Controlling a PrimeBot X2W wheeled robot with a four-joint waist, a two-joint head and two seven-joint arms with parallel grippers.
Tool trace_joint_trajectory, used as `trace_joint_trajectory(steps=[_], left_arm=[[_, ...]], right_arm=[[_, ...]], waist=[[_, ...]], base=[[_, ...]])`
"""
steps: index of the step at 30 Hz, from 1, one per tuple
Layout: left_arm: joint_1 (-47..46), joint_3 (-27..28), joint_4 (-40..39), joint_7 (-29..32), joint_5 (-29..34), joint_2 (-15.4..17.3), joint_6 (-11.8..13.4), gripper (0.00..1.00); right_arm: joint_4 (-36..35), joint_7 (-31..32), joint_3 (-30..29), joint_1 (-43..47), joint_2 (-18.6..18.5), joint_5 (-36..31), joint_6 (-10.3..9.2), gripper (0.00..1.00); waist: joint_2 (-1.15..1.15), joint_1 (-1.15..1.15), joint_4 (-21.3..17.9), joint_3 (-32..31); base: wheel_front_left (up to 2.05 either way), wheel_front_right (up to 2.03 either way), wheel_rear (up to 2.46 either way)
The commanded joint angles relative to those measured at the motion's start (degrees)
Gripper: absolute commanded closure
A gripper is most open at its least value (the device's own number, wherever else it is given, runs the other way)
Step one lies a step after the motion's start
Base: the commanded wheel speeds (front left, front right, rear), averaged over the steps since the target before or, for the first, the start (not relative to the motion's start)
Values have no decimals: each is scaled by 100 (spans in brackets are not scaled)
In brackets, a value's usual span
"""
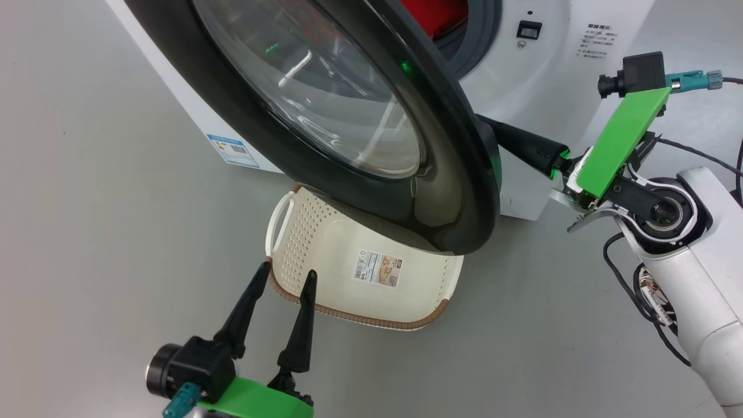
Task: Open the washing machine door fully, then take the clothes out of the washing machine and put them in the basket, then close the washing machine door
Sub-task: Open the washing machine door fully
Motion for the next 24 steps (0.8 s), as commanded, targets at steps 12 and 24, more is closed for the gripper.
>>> trace_joint_trajectory(steps=[12, 24], left_arm=[[61, 298, -4, -70, 81, 50, -33, 0], [190, 543, 92, -70, 228, 50, -160, 0]], right_arm=[[13, -723, -274, 375, -25, -523, 45, 100], [-313, -1564, 103, 1564, -351, -980, 45, 0]], waist=[[0, 0, -107, -246], [0, 0, -394, -439]], base=[[0, 0, 0], [0, 0, 0]])
